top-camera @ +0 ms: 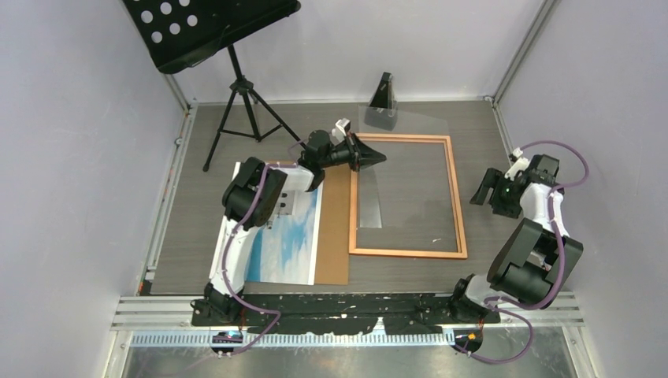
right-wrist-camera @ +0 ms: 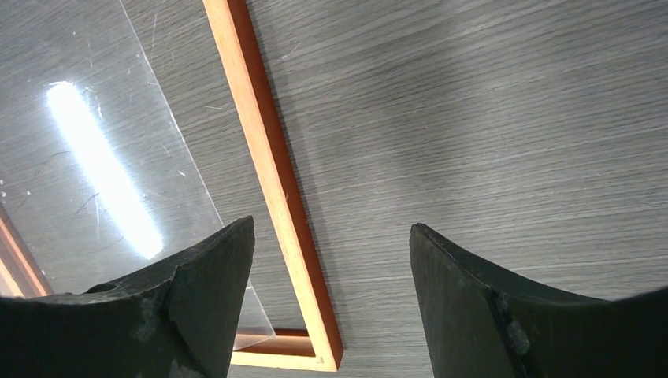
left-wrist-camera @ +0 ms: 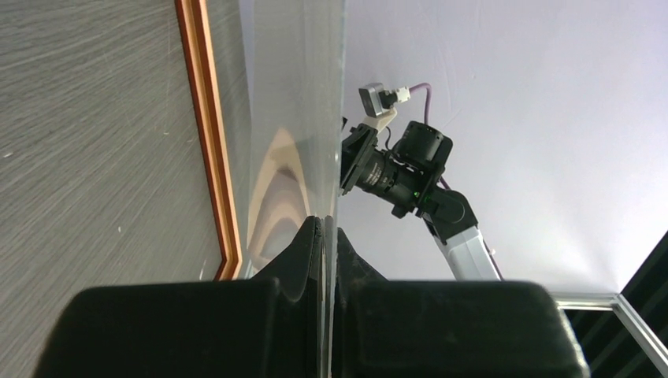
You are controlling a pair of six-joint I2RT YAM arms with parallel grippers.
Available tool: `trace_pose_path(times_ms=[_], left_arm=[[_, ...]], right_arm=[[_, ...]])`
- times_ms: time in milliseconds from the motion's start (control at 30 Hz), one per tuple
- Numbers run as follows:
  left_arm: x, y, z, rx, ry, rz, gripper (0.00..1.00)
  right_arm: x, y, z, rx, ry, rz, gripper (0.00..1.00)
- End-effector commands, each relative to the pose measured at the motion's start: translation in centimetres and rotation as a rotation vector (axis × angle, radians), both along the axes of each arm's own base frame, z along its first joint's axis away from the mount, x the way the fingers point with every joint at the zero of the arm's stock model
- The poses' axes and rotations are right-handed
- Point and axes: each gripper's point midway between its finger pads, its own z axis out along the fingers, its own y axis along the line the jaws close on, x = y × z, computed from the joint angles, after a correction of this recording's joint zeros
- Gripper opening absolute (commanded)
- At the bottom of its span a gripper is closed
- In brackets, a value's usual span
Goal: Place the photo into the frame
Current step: Move the photo frame to the center of the board, then place the photo frame item in the photo frame.
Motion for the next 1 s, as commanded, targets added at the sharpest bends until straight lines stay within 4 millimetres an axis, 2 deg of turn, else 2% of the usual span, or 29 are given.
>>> trace_pose_path(times_ms=[0, 233, 600, 967], left_arm=[[0.0, -1.2, 1.2, -0.029, -0.033, 0.005, 0.00], [-0.1, -1.8, -0.4, -0.021, 0.000, 0.010, 0.00], [-0.5, -2.8, -1.6, -0.026, 0.018, -0.003, 0.00], [-0.6, -2.9, -2.2, -0.021, 0.020, -0.011, 0.00]], right_arm=[[0.5, -0.3, 1.2, -0.004, -0.064, -0.008, 0.78], [0.5, -0.7, 1.7, 0.000, -0.105, -0.019, 0.78], [0.3, -1.0, 1.8, 0.037, -0.125, -0.035, 0.77], [0.1, -1.0, 2.0, 0.052, -0.135, -0.039, 0.77]])
